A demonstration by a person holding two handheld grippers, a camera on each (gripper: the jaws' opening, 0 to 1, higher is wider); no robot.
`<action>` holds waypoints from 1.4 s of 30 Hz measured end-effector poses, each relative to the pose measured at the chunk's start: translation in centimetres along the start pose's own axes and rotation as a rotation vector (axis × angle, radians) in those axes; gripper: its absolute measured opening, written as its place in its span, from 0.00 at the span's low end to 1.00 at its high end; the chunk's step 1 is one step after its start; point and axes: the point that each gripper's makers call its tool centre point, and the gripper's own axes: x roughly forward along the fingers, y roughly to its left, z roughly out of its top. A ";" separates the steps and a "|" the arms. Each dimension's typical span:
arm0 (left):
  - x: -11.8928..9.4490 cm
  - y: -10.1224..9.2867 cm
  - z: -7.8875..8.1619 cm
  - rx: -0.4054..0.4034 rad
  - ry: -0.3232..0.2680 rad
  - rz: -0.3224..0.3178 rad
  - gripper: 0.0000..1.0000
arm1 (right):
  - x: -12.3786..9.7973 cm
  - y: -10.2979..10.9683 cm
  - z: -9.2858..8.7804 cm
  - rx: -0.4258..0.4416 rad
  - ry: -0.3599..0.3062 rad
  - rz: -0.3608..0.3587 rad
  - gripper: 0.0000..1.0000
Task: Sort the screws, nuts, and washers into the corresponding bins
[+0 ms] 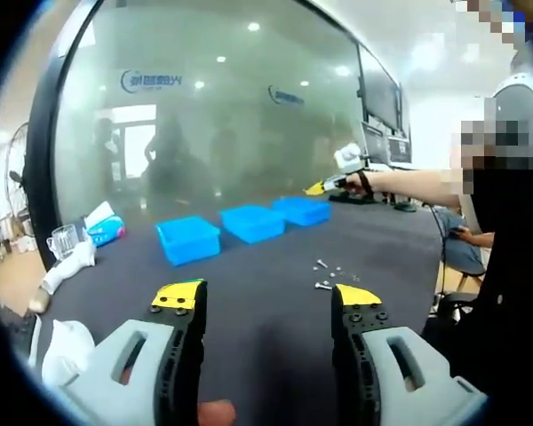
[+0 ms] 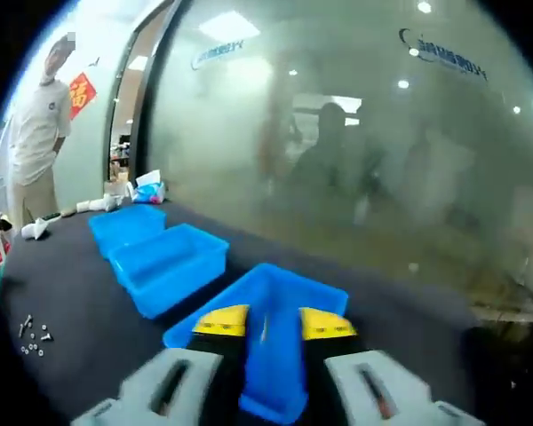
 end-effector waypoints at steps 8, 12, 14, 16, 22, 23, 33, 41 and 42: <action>-0.2 0.1 0.0 -0.003 -0.006 0.003 0.55 | -0.8 0.4 0.1 0.005 -0.002 0.008 0.26; -0.3 0.1 0.1 -0.003 -0.008 0.004 0.55 | -1.7 1.5 0.1 0.013 -0.008 0.030 0.26; -0.3 0.0 0.1 -0.001 -0.011 0.003 0.55 | -2.4 2.2 0.0 0.015 -0.015 0.042 0.26; -0.4 0.0 0.2 -0.002 -0.014 0.002 0.55 | -3.1 3.0 -0.1 0.005 -0.017 0.052 0.26; -0.5 0.0 0.3 0.000 -0.020 0.003 0.55 | -6.7 6.0 -0.6 0.000 -0.046 0.100 0.26; -0.5 0.0 0.3 -0.002 -0.021 0.003 0.55 | -7.4 6.5 -0.7 0.000 -0.050 0.105 0.26; -0.6 -0.1 0.2 -0.011 -0.027 0.009 0.55 | -15.2 12.5 -2.4 0.007 -0.135 0.169 0.26; -0.3 -0.3 0.0 -0.013 -0.028 0.007 0.55 | -19.3 13.9 -4.1 0.031 -0.189 0.165 0.26; -0.3 -0.3 0.0 -0.014 -0.028 0.007 0.55 | -19.7 14.0 -4.3 0.032 -0.194 0.162 0.26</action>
